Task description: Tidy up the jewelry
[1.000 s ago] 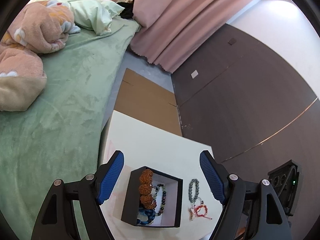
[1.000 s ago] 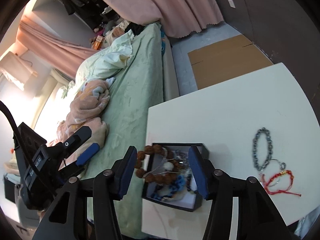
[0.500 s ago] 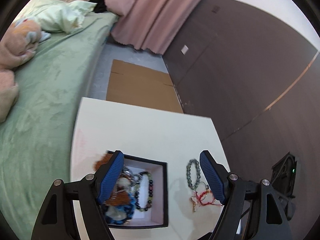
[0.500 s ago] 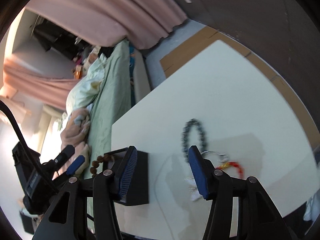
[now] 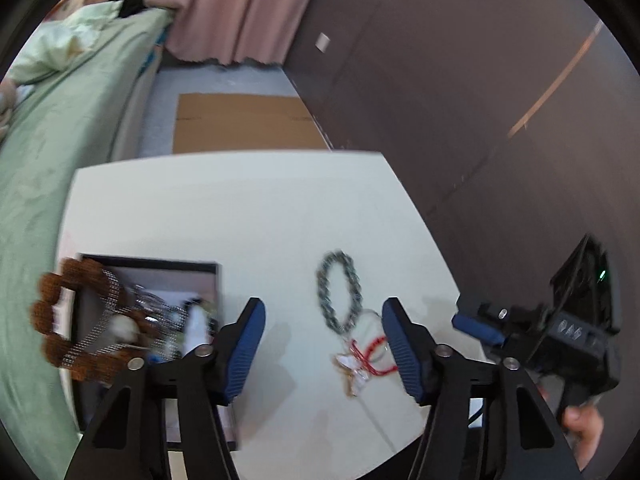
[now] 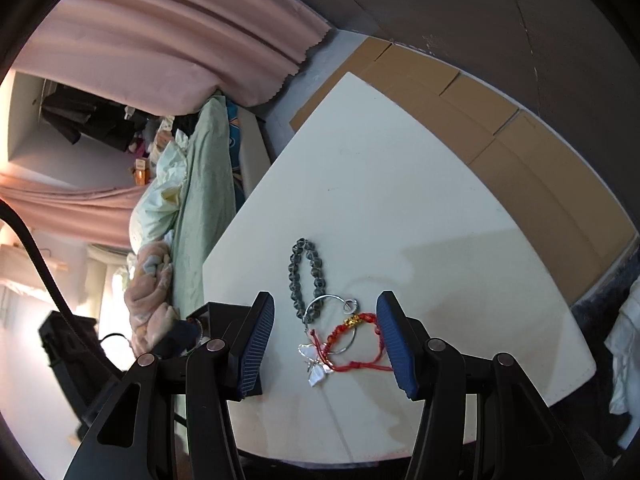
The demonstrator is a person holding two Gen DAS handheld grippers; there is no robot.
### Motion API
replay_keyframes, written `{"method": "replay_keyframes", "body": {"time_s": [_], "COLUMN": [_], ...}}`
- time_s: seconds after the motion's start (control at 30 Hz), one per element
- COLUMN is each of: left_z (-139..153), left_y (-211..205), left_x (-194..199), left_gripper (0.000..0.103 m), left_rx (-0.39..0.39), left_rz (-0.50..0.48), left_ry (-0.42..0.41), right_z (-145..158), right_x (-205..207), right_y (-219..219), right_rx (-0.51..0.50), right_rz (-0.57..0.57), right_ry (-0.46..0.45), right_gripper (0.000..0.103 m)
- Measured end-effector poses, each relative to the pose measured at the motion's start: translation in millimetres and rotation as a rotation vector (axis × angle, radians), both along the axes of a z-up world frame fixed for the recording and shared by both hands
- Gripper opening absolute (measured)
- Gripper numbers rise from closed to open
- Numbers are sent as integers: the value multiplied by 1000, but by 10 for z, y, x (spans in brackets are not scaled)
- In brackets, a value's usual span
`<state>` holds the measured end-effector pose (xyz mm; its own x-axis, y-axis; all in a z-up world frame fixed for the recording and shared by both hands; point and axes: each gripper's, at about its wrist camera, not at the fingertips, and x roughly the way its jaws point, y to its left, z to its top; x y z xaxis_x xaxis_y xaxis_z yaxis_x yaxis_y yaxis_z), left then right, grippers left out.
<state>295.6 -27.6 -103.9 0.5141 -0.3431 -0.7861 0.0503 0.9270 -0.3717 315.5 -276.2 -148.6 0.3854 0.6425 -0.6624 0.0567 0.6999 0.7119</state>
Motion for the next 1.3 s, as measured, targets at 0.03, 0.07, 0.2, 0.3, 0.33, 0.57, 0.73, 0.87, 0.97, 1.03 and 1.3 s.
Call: {"method": "replay_keyframes", "body": {"time_s": [0.03, 0.07, 0.2, 0.3, 0.33, 0.57, 0.73, 0.87, 0.97, 1.03, 1.3], "left_z": [-46, -70, -222, -313, -338, -532, -641, -641, -566, -465, -211], "left_y": [-84, -141, -347, -435, -458, -600, -620, -579, -516, -490, -411], "left_x": [6, 9, 41, 87, 95, 161, 187, 183, 158, 134, 103], "left_gripper": [56, 51, 40, 40, 39, 31, 27, 6, 5, 5, 5], "left_rx": [11, 18, 45, 56, 58, 91, 78, 67, 33, 18, -55], "left_rz": [-17, -28, -66, -77, -80, -83, -63, -38, -24, -25, -34], "left_ry": [9, 15, 51, 75, 82, 128, 157, 154, 138, 109, 58], "right_z": [-5, -9, -25, -48, -65, -106, -116, -136, -169, -191, -227], "right_x": [-6, -13, -29, -24, -38, -40, -37, -38, -42, -48, -52], "right_y": [-24, -47, -150, -229, -258, -299, -303, -288, -257, -234, -113], "right_rx": [10, 19, 34, 44, 47, 58, 60, 55, 46, 43, 23], "right_rz": [0, 0, -12, -20, -22, -26, -27, -23, -16, -10, 24], "right_ry": [2, 5, 9, 14, 16, 25, 27, 28, 34, 39, 52], "right_gripper": [54, 54, 54, 54, 54, 54, 54, 54, 54, 54, 54]}}
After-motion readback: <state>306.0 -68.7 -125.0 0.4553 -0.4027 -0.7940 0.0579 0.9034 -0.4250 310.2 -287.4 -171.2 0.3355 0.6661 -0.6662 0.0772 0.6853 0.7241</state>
